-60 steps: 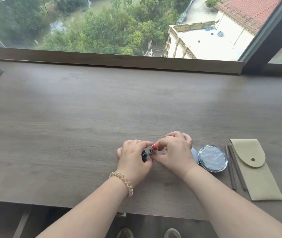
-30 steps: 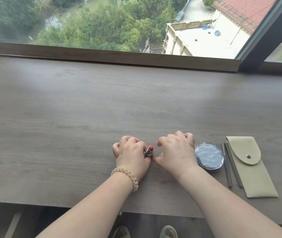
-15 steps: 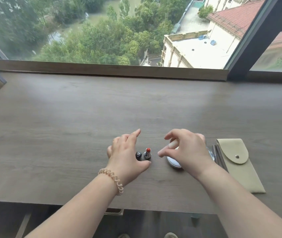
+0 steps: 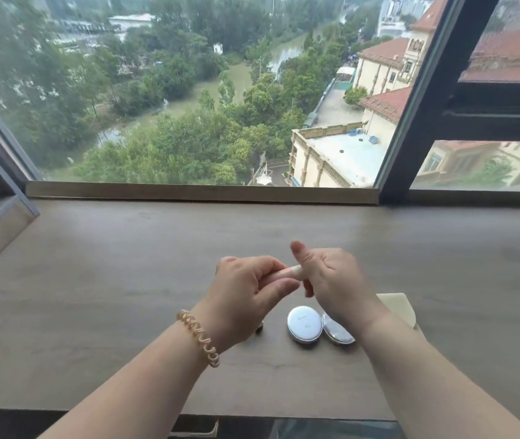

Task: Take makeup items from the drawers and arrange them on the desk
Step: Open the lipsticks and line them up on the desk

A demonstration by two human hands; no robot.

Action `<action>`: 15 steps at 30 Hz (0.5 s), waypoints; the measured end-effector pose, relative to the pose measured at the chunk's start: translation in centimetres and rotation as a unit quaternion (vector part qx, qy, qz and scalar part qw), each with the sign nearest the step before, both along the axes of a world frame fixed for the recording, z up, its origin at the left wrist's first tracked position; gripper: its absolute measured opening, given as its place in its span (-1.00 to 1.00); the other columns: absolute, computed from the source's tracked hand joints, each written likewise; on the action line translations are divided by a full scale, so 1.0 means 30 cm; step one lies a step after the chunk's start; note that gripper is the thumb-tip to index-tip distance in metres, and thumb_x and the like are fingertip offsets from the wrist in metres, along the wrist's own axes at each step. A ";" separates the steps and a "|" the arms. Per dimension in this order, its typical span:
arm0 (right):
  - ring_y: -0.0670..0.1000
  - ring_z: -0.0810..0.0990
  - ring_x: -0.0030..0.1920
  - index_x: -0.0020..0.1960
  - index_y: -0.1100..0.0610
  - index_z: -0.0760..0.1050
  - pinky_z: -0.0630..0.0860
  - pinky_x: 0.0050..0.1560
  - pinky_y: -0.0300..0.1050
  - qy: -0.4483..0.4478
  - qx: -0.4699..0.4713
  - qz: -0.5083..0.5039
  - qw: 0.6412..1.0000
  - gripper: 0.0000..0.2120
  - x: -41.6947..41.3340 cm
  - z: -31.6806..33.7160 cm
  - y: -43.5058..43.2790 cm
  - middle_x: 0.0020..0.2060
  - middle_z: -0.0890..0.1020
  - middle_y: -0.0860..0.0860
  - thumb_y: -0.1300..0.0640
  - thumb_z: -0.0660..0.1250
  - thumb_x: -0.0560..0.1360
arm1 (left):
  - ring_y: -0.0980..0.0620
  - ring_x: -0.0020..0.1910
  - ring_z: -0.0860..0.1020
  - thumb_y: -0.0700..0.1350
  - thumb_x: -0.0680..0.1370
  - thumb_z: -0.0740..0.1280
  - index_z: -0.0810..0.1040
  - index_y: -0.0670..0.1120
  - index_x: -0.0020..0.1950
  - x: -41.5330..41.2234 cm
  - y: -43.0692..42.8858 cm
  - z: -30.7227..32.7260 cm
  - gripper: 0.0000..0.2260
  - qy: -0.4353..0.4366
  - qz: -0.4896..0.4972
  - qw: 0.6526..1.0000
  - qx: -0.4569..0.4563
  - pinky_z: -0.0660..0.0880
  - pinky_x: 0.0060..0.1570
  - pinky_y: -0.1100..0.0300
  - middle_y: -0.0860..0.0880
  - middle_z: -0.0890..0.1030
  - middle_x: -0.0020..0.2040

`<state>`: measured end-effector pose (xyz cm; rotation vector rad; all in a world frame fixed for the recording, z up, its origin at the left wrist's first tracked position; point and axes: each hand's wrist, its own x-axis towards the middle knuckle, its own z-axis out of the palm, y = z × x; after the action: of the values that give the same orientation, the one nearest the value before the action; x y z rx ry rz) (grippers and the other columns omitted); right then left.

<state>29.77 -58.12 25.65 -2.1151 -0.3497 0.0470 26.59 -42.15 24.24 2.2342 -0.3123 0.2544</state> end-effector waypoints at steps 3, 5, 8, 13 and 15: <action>-0.10 0.39 -0.50 -0.58 -0.10 0.53 0.35 -0.34 -0.10 -0.044 0.033 -0.014 0.998 -0.42 -0.019 0.023 0.002 -0.66 0.44 -0.11 -0.07 0.13 0.60 | 0.17 -0.47 0.40 0.16 0.46 0.27 0.61 0.02 -0.23 -0.008 -0.022 0.032 -0.74 0.093 -0.026 0.989 -0.112 0.40 -0.41 0.16 0.10 0.49 -0.47; -0.02 0.41 -0.47 -0.48 0.10 0.55 0.37 -0.31 -0.03 -0.116 0.025 -0.010 0.993 -0.43 -0.021 0.013 -0.003 -0.61 0.45 0.01 -0.13 0.09 0.57 | 0.12 -0.46 0.38 0.15 0.50 0.23 0.69 -0.02 -0.17 -0.014 -0.032 0.046 -0.66 0.171 -0.053 0.962 -0.206 0.40 -0.38 0.18 0.02 0.56 -0.41; 0.00 0.36 -0.37 -0.46 0.05 0.33 0.28 -0.22 -0.05 -0.211 -0.031 0.013 0.977 -0.49 -0.010 -0.002 -0.020 -0.55 0.36 -0.04 -0.24 0.03 0.52 | 0.13 -0.44 0.36 0.13 0.52 0.25 0.69 -0.05 -0.19 -0.019 -0.024 0.065 -0.67 0.223 -0.075 0.938 -0.254 0.38 -0.34 0.28 0.08 0.58 -0.38; -0.09 0.54 -0.33 -0.25 0.05 0.55 0.43 -0.13 -0.03 -0.062 -0.052 0.077 0.994 -0.40 0.028 -0.020 -0.051 -0.42 0.58 -0.09 -0.40 -0.02 0.46 | 0.09 -0.42 0.37 0.24 0.47 0.24 0.64 -0.09 -0.21 0.010 0.013 0.083 -0.58 0.188 -0.004 0.975 -0.121 0.35 -0.34 0.21 0.00 0.43 -0.44; -0.08 0.49 -0.30 -0.15 0.06 0.53 0.42 -0.16 -0.10 -0.004 -0.007 0.099 0.995 -0.72 0.027 -0.015 -0.060 -0.35 0.56 -0.05 -0.15 0.27 0.50 | 0.04 -0.41 0.37 0.19 0.48 0.22 0.63 -0.06 -0.23 0.014 0.024 0.094 -0.63 0.199 0.001 0.976 -0.086 0.32 -0.35 0.19 -0.04 0.39 -0.43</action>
<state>30.57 -59.92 25.21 -2.0883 -0.5643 0.1564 27.00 -41.44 27.05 2.0558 -0.0677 -0.1618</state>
